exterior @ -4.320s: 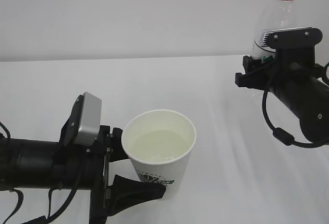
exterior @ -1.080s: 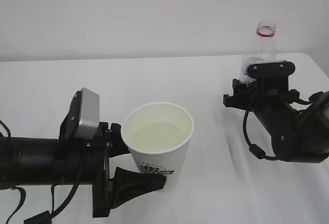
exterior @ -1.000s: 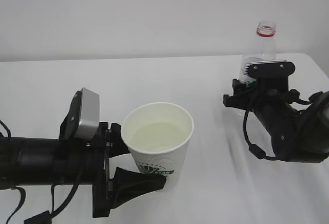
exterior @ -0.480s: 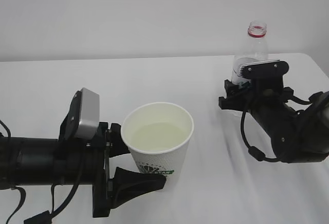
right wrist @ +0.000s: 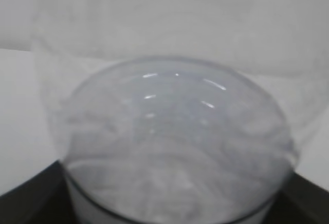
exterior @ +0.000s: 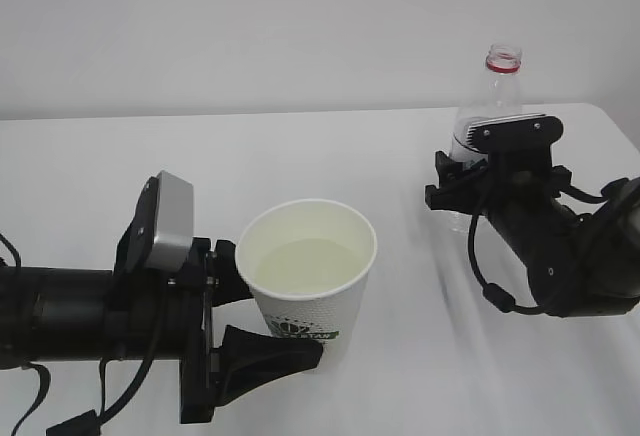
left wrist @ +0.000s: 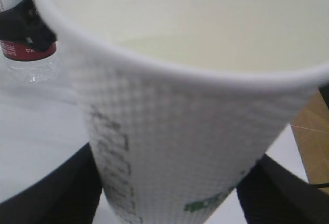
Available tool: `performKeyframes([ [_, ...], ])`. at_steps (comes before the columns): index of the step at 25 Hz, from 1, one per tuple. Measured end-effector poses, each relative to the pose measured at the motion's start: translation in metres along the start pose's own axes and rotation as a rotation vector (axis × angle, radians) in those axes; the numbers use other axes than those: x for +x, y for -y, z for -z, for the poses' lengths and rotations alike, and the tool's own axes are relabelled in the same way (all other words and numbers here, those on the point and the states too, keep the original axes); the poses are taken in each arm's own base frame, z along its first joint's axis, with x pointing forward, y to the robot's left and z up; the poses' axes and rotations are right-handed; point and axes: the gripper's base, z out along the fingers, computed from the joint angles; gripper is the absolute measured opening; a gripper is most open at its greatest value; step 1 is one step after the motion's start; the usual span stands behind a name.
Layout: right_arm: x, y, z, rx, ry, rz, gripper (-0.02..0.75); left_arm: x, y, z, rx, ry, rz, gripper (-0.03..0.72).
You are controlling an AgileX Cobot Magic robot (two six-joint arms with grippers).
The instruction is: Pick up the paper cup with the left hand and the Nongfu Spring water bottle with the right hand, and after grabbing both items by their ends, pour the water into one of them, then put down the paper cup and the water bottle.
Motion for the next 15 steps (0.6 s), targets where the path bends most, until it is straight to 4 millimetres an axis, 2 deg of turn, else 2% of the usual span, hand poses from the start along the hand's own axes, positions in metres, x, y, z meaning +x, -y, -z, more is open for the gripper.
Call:
performKeyframes([
  [15,-0.0001,-0.0003,0.0,-0.003,0.001,-0.036,0.594,0.0003,0.0002,0.0002,0.0,-0.001,0.009,0.554],
])
